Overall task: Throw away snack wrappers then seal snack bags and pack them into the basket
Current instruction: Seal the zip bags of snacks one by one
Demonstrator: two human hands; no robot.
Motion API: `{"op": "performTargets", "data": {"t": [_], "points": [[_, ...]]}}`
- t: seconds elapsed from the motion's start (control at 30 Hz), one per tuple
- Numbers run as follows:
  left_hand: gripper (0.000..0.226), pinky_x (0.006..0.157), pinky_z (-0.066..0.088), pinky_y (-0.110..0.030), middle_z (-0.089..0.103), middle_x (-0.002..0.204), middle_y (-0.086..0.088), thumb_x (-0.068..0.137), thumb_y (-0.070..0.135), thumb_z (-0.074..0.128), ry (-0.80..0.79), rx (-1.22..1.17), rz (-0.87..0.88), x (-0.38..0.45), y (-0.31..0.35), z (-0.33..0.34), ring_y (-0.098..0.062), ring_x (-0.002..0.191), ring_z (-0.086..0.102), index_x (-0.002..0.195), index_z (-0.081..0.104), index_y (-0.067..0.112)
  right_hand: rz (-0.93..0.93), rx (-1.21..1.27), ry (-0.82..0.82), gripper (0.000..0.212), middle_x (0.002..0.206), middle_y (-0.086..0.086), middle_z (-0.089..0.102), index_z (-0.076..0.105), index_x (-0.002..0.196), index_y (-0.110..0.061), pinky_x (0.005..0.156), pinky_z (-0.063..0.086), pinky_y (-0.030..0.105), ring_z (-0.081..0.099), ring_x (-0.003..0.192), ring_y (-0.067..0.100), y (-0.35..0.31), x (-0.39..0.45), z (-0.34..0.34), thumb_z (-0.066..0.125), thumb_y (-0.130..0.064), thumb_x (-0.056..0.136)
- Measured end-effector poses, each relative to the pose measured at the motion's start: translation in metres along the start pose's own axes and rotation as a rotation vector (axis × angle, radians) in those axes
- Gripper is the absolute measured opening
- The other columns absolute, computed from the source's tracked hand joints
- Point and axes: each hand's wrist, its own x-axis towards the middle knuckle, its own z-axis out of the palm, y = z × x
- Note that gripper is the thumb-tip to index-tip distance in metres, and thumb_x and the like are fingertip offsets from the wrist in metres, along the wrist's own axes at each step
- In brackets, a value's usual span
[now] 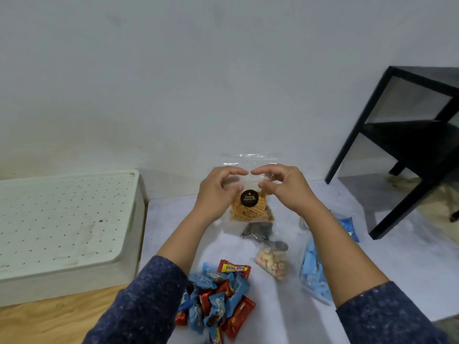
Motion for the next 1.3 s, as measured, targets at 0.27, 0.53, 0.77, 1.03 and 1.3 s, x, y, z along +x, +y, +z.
{"op": "performTargets", "data": {"t": [0.27,0.53,0.77,1.03,1.3], "points": [[0.032,0.078,0.048,-0.010,0.060,0.110,0.008,0.082,0.002,0.065,0.075,0.101,-0.133,0.067,-0.049,0.073,0.004,0.088,0.058,0.099,0.067,0.029,0.102,0.004,-0.068,0.036,0.070,-0.009,0.052,0.070,0.087,-0.034,0.083,0.055,0.041,0.061,0.072,0.018,0.093,0.067,-0.025,0.069,0.000,0.079],[0.031,0.081,0.049,-0.020,0.062,0.106,-0.004,0.080,-0.001,0.065,0.148,0.295,-0.251,0.132,-0.115,0.121,-0.013,0.087,0.060,0.105,0.068,0.017,0.188,-0.032,-0.152,0.031,0.073,-0.008,0.060,0.071,0.093,-0.027,0.076,0.050,0.030,0.052,0.073,0.012,0.177,0.139,-0.020,0.064,-0.001,0.079],[0.035,0.068,0.044,0.001,0.058,0.100,-0.002,0.081,-0.004,0.060,0.206,0.329,-0.288,0.156,-0.152,0.136,-0.007,0.084,0.059,0.107,0.067,0.020,0.224,-0.031,-0.182,0.028,0.075,-0.010,0.056,0.071,0.101,-0.022,0.066,0.041,0.004,0.053,0.073,0.006,0.217,0.169,-0.010,0.064,-0.003,0.082],[0.041,0.084,0.050,-0.023,0.059,0.116,-0.002,0.079,0.002,0.066,0.166,0.445,-0.222,0.163,-0.163,0.135,-0.014,0.101,0.058,0.115,0.064,0.022,0.173,-0.086,-0.132,0.033,0.115,0.003,0.057,0.067,0.109,-0.018,0.084,0.043,0.012,0.057,0.095,0.012,0.223,0.172,-0.012,0.060,0.001,0.083],[0.032,0.098,0.019,-0.008,0.040,0.140,-0.021,0.082,0.012,0.068,0.161,0.521,-0.150,0.132,-0.141,0.124,-0.029,0.134,0.036,0.114,0.065,0.014,0.186,-0.206,-0.100,0.052,0.137,0.006,0.041,0.054,0.128,-0.026,0.098,0.035,0.018,0.045,0.123,0.017,0.200,0.136,-0.025,0.062,-0.006,0.081]]}}
